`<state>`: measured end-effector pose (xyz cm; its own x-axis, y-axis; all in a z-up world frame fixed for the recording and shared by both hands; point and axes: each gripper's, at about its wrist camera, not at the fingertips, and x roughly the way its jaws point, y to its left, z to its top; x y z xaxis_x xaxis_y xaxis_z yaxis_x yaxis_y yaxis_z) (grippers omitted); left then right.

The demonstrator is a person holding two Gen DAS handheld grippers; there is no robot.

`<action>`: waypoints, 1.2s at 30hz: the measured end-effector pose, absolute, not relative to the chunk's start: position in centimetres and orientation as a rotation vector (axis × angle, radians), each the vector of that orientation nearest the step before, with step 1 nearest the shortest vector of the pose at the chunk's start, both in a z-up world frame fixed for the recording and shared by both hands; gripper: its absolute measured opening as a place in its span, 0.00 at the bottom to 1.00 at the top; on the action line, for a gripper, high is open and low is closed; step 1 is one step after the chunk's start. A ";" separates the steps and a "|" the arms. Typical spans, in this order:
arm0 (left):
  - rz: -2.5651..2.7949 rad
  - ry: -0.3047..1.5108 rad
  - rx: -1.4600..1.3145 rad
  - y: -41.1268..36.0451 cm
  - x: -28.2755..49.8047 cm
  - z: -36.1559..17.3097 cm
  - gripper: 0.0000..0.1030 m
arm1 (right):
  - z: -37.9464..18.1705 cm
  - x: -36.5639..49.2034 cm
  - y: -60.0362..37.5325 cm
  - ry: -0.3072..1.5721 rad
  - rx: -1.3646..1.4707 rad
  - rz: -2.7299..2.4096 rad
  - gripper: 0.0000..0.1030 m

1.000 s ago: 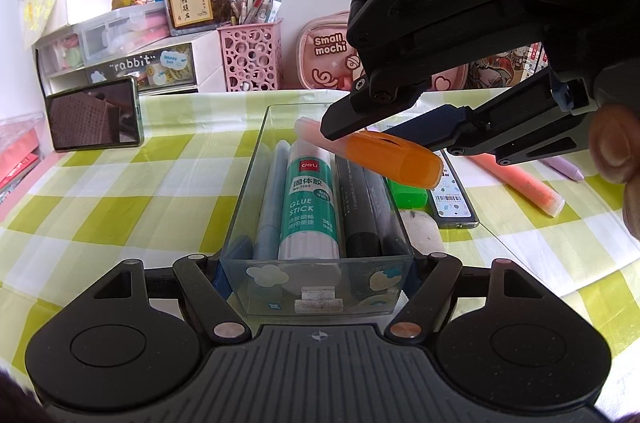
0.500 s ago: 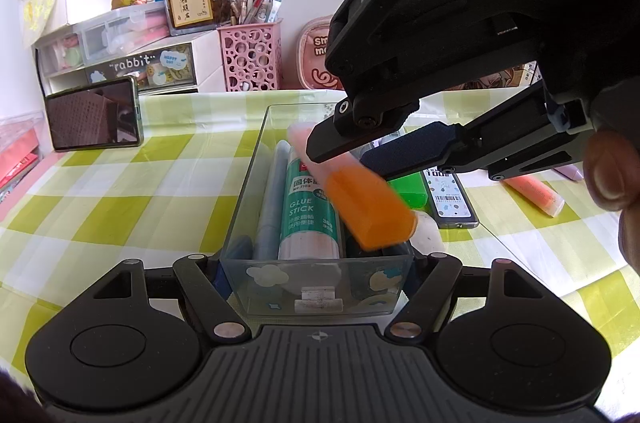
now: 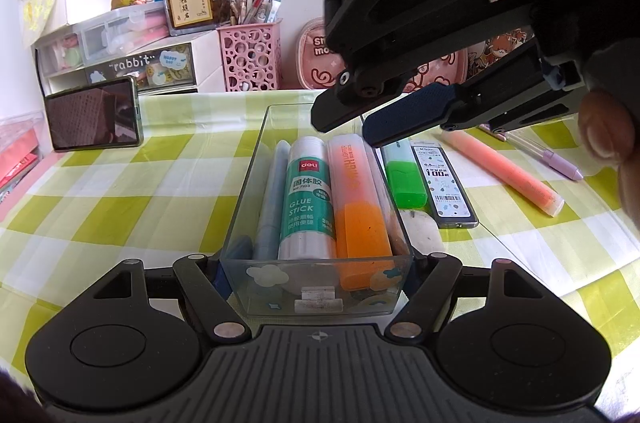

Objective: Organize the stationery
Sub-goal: 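Lower the orange highlighter into the clear box and open the right tool, then grasp the pale pink highlighter with the right tool and lift it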

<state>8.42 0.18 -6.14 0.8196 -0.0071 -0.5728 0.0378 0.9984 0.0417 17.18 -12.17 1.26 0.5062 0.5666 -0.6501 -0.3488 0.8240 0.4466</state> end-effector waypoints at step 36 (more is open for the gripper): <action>-0.023 0.609 0.054 0.2 8.4 -6.2 0.71 | -2.5 19.4 -18.7 0.891 -0.002 0.221 0.31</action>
<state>8.43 0.21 -6.15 0.8202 -0.0057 -0.5720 0.0378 0.9983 0.0442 19.41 -18.70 -2.54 0.6070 0.1905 -0.7715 -0.1922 0.9772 0.0901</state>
